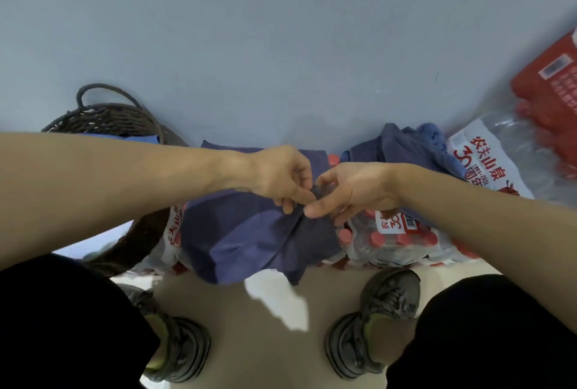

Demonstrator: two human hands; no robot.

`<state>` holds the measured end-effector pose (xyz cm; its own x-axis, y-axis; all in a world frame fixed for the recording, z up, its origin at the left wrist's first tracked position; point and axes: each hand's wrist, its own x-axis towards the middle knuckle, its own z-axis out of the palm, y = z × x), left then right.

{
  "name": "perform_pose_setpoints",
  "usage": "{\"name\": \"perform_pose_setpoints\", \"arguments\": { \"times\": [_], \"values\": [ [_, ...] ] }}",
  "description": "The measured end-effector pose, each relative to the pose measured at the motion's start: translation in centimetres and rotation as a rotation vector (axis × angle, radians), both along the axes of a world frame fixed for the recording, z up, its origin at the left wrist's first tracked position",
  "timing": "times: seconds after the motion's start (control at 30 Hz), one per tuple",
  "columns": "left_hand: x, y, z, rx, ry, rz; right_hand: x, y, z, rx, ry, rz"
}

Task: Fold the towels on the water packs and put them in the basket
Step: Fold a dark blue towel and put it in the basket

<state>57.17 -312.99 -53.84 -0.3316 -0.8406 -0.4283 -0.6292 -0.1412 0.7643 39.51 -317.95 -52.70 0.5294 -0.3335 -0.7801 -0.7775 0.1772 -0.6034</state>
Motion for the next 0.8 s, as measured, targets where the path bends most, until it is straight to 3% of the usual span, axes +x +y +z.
{"name": "perform_pose_setpoints", "arguments": {
  "times": [0.13, 0.33, 0.5, 0.67, 0.8],
  "values": [
    [1.1, -0.8, 0.0, 0.030, 0.061, 0.114, -1.1, -0.3, 0.4, -0.077, 0.069, 0.228],
    [1.9, -1.0, -0.4, 0.040, 0.134, 0.238, -2.0, 0.0, 0.6, -0.114, -0.090, 0.119],
    [1.6, -0.8, 1.0, -0.107, 0.002, 0.274, -1.7, 0.8, 1.1, -0.138, -0.215, -0.148],
    [1.5, 0.5, 3.9, -0.080, 0.066, 0.131, 0.1, 1.2, 2.8, -0.010, -0.420, -0.604],
    [0.8, 2.2, 3.9, -0.152, 0.120, 0.195, 1.1, 1.7, 3.7, 0.026, -0.543, -0.841]
  ]
}}
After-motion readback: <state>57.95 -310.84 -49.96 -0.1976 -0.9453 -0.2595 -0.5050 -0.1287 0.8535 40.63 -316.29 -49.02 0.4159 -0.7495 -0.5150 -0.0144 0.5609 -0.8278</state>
